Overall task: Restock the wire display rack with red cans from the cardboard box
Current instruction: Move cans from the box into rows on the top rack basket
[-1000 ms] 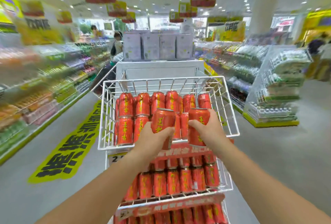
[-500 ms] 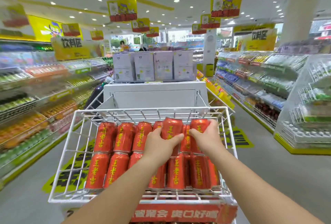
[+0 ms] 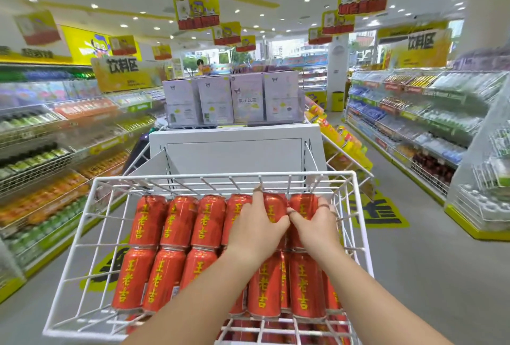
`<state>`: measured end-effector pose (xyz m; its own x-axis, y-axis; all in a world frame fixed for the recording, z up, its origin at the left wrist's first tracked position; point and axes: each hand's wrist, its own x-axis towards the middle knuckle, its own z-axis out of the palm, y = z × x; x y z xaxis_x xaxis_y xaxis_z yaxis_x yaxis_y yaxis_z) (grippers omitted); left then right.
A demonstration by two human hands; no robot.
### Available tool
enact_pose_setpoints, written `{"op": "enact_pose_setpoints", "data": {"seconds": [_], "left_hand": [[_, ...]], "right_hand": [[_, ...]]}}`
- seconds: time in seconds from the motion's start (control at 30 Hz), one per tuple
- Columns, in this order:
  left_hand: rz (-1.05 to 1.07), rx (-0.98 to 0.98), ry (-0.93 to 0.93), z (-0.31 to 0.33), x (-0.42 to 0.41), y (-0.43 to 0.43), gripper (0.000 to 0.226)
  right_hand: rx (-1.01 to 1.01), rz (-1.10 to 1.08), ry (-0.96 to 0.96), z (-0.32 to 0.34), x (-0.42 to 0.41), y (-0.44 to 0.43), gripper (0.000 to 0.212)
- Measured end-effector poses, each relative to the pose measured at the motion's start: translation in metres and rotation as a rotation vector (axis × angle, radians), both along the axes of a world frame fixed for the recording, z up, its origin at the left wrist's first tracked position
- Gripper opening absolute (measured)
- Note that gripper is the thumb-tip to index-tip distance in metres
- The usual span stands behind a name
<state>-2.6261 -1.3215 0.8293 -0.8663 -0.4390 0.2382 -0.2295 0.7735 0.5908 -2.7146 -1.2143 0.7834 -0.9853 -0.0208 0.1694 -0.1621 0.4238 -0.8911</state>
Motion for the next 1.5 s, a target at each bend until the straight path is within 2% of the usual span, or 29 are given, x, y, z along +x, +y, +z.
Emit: {"op": "enact_pose_setpoints", "data": {"seconds": [0.1,0.2,0.33,0.53,0.73,0.87,0.93,1.1,1.3,1.5], "left_hand": [[0.051,-0.173,-0.055,-0.001,-0.002,0.006,0.087],[0.132,-0.39,-0.033,0.001,-0.007,0.005,0.082],[0.14,-0.496,-0.043,0.003,-0.014,-0.007,0.074],[0.124,-0.509,-0.066,-0.02,-0.021,-0.014,0.087],[0.12,-0.605,-0.075,-0.043,-0.023,-0.017,0.087],[0.128,-0.571,-0.02,-0.053,-0.029,-0.016,0.087],[0.116,-0.572,0.055,-0.058,-0.029,-0.017,0.081],[0.059,-0.554,0.07,-0.068,-0.022,-0.021,0.08],[0.084,-0.548,-0.049,-0.065,-0.015,-0.02,0.075],[0.076,-0.553,-0.168,-0.054,-0.008,-0.017,0.084]], "right_hand": [[0.057,-0.009,-0.018,-0.001,0.004,0.001,0.082],[0.055,-0.01,-0.042,0.0,0.004,0.001,0.08],[0.039,0.019,-0.056,-0.004,0.007,0.002,0.079],[-0.012,0.046,0.023,-0.021,0.023,0.007,0.073],[0.033,0.041,0.079,-0.035,0.027,0.011,0.074],[0.12,0.003,0.114,-0.038,0.03,0.011,0.075],[0.112,0.032,0.096,-0.041,0.03,0.011,0.077],[0.091,0.091,0.051,-0.043,0.029,0.013,0.076],[0.198,0.104,0.056,-0.043,0.031,0.014,0.074],[0.28,0.097,0.041,-0.035,0.034,0.015,0.075]]}}
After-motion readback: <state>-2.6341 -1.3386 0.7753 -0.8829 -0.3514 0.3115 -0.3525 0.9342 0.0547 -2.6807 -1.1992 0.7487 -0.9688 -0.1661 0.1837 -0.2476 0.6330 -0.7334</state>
